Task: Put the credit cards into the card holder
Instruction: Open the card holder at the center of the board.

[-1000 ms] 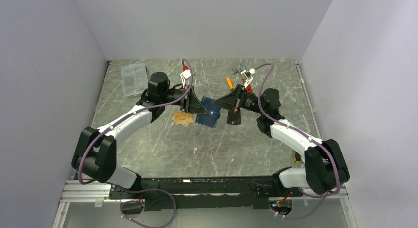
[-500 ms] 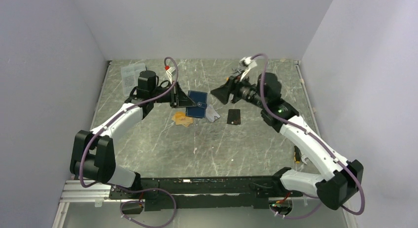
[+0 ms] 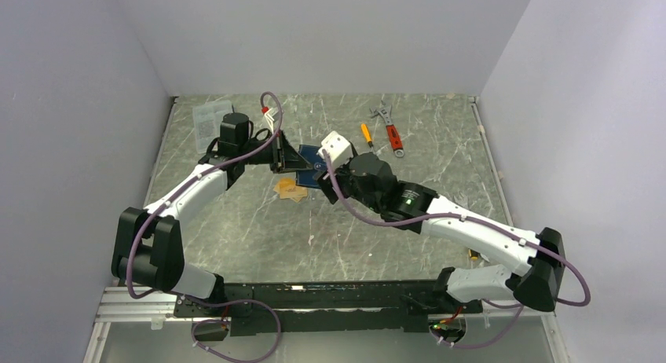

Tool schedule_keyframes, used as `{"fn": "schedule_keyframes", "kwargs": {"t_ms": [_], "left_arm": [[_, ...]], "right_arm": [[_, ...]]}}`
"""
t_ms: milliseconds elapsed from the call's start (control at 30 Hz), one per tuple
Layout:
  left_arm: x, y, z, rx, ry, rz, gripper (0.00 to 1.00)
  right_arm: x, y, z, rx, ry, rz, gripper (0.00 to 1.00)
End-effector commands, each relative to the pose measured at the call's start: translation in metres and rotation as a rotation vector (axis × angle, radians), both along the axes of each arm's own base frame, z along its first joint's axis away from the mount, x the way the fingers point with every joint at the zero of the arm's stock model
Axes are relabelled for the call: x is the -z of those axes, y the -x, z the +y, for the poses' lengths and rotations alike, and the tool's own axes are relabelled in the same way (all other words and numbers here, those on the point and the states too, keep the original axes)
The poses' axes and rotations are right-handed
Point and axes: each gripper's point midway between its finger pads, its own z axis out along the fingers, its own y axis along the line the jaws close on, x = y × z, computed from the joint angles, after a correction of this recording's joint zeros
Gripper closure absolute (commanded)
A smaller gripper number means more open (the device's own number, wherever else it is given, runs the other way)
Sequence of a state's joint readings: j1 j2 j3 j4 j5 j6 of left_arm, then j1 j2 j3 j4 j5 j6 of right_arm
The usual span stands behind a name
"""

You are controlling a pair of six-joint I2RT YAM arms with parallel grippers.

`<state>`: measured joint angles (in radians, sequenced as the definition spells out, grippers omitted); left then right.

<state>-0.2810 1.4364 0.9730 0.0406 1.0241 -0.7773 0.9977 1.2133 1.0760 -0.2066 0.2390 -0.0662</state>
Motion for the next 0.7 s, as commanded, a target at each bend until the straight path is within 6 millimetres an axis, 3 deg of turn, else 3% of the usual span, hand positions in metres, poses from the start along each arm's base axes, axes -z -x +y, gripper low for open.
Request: {"fn": "schedule_keyframes", "kwargs": {"t_ms": [0,400,667], "left_arm": [[-0.027,0.003,-0.003,0.022,0.051,-0.053,1.00],[-0.039,0.012,-0.005,0.056,0.119,-0.015,1.00],[-0.039,0.014,-0.005,0.061,0.132,0.008,1.00]], "right_arm": [[-0.008,-0.015,-0.004,0.070,0.096,-0.127,0.33],[0.002,-0.029,0.011,0.138,0.203,-0.238,0.38],[-0.011,-0.032,0.011,0.229,0.238,-0.380,0.55]]}}
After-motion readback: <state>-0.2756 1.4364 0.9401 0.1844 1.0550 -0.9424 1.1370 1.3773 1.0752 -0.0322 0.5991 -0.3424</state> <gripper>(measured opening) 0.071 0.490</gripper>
